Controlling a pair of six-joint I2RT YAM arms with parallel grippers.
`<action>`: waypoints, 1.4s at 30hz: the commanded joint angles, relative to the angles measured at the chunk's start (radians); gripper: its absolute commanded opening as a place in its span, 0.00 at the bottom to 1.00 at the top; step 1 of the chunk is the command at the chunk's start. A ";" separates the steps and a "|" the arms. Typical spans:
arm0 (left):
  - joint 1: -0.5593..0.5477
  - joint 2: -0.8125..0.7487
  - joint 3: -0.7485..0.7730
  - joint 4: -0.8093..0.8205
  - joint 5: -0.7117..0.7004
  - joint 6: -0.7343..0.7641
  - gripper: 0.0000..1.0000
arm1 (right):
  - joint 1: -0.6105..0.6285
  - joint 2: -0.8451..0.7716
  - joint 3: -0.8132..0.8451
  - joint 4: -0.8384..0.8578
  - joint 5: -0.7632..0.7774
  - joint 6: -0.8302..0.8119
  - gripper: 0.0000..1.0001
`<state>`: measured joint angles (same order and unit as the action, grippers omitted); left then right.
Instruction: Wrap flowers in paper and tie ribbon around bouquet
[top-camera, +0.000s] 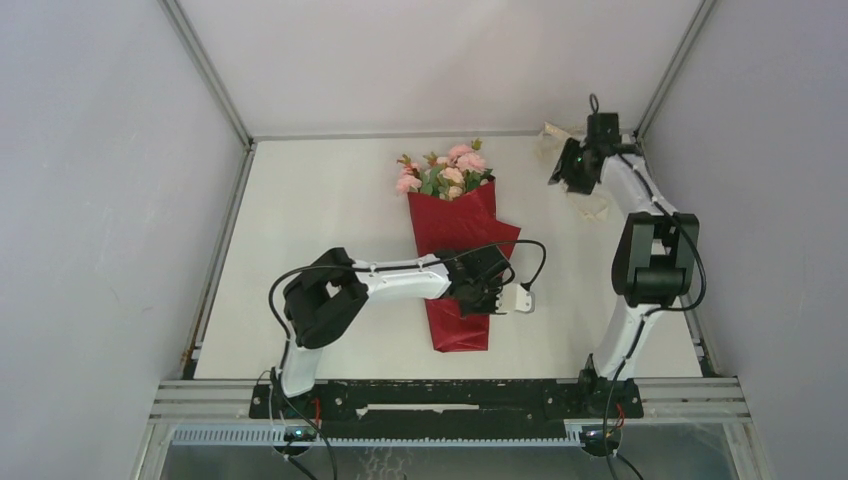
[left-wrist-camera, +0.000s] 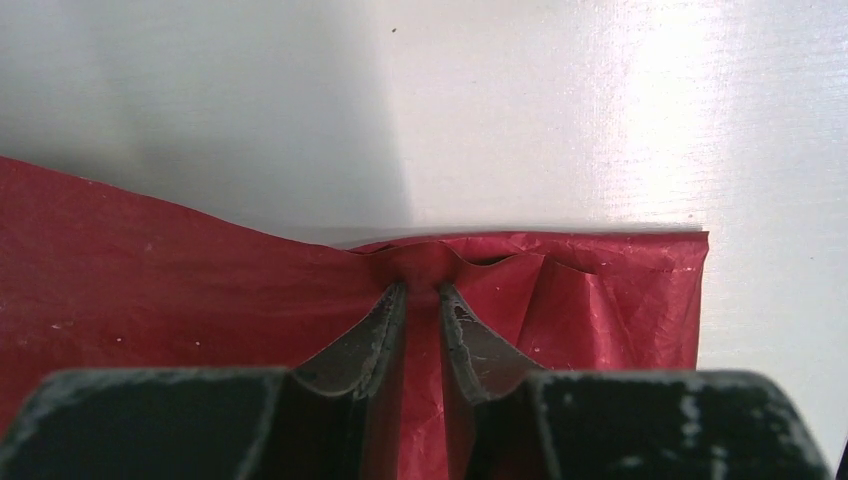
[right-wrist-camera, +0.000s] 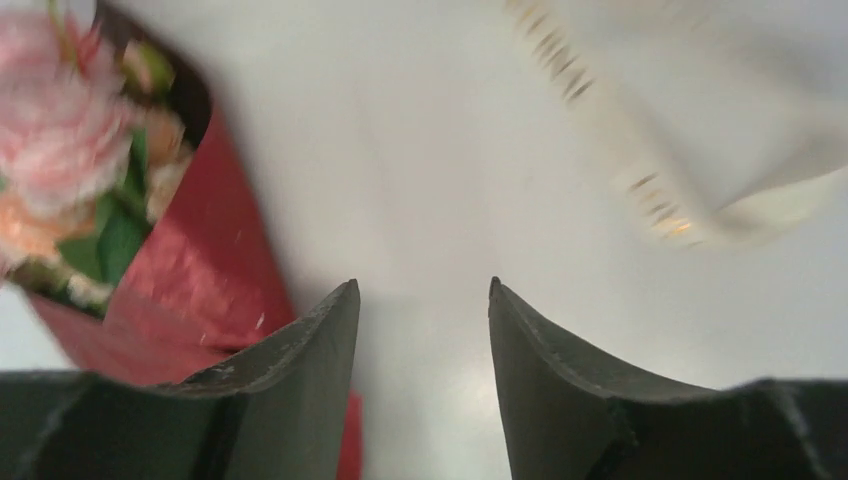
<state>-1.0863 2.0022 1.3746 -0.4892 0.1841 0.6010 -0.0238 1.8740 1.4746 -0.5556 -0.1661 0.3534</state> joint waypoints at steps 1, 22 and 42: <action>0.011 0.042 -0.042 -0.059 0.064 -0.010 0.23 | -0.067 0.175 0.267 -0.332 0.166 -0.190 0.60; 0.011 0.049 -0.035 -0.065 0.071 -0.014 0.24 | -0.110 0.090 0.150 -0.350 0.049 -0.209 0.00; 0.011 0.058 -0.017 -0.087 0.072 -0.012 0.24 | -0.169 -0.876 0.176 -0.314 -0.406 0.053 0.00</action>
<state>-1.0737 2.0048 1.3766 -0.4900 0.2245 0.6006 -0.1894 0.9119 1.8267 -0.8902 -0.3977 0.3004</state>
